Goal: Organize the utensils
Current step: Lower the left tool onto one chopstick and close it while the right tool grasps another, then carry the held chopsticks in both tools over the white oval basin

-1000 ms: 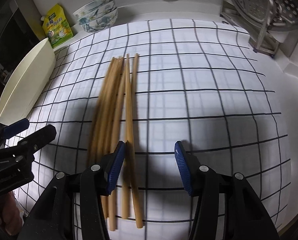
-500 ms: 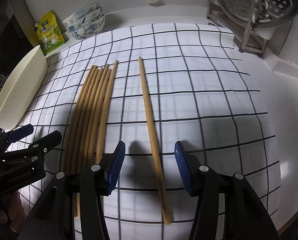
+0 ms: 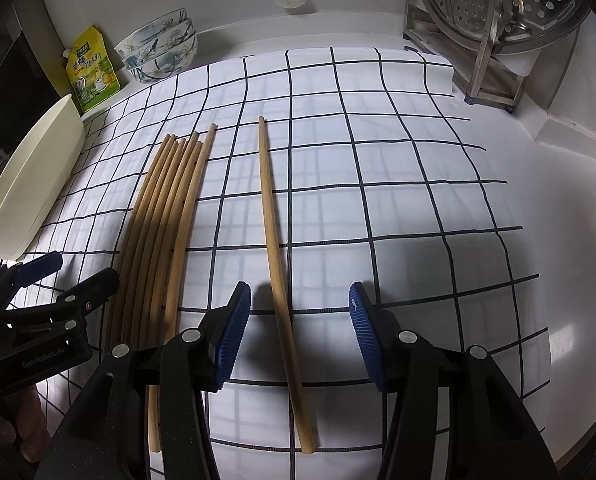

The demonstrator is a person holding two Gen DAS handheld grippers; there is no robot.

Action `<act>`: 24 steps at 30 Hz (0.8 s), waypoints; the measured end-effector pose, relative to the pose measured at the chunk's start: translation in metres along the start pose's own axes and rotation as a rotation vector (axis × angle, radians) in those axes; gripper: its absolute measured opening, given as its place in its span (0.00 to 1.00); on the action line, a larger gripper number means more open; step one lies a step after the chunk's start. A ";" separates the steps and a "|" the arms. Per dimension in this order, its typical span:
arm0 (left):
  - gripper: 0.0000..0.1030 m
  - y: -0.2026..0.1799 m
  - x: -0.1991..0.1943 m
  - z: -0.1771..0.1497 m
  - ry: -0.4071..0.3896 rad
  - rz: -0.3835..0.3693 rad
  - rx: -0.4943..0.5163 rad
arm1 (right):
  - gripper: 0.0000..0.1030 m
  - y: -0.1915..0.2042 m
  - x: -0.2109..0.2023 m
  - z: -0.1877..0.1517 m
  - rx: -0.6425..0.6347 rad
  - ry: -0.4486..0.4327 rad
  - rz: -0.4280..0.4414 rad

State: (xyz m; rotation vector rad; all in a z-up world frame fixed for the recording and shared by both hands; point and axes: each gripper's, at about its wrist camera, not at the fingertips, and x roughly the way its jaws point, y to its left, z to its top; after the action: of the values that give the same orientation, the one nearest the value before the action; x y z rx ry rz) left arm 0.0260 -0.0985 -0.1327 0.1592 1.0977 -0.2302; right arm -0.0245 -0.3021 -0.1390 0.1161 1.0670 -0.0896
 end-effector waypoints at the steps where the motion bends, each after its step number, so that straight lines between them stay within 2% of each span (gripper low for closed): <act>1: 0.87 0.001 0.000 0.000 0.004 0.000 -0.005 | 0.48 0.000 0.000 0.000 0.000 -0.001 0.000; 4: 0.88 0.000 0.005 -0.002 0.032 0.010 0.003 | 0.48 0.000 0.000 0.001 -0.005 -0.002 0.000; 11: 0.85 -0.004 0.008 0.007 0.014 0.032 0.002 | 0.48 0.007 0.004 0.002 -0.056 -0.010 -0.029; 14: 0.69 -0.008 0.008 0.012 0.003 0.024 0.007 | 0.44 0.014 0.007 0.003 -0.106 -0.027 -0.062; 16: 0.53 -0.012 0.007 0.015 0.000 0.014 0.012 | 0.37 0.017 0.008 0.004 -0.121 -0.031 -0.053; 17: 0.48 -0.014 0.007 0.016 0.001 -0.001 0.013 | 0.32 0.018 0.008 0.004 -0.128 -0.031 -0.052; 19: 0.27 -0.017 0.006 0.017 0.001 -0.022 0.020 | 0.22 0.024 0.009 0.005 -0.152 -0.028 -0.041; 20: 0.21 -0.020 0.004 0.016 0.000 -0.017 0.030 | 0.13 0.027 0.009 0.005 -0.162 -0.025 -0.038; 21: 0.10 -0.021 0.004 0.017 0.004 -0.032 0.037 | 0.07 0.027 0.009 0.006 -0.162 -0.022 -0.032; 24: 0.07 -0.022 0.005 0.019 0.016 -0.046 0.042 | 0.06 0.022 0.009 0.008 -0.125 -0.010 0.004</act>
State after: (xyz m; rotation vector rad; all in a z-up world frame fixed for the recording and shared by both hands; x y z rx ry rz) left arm 0.0387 -0.1244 -0.1291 0.1738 1.1138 -0.2932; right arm -0.0101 -0.2821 -0.1415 0.0054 1.0593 -0.0195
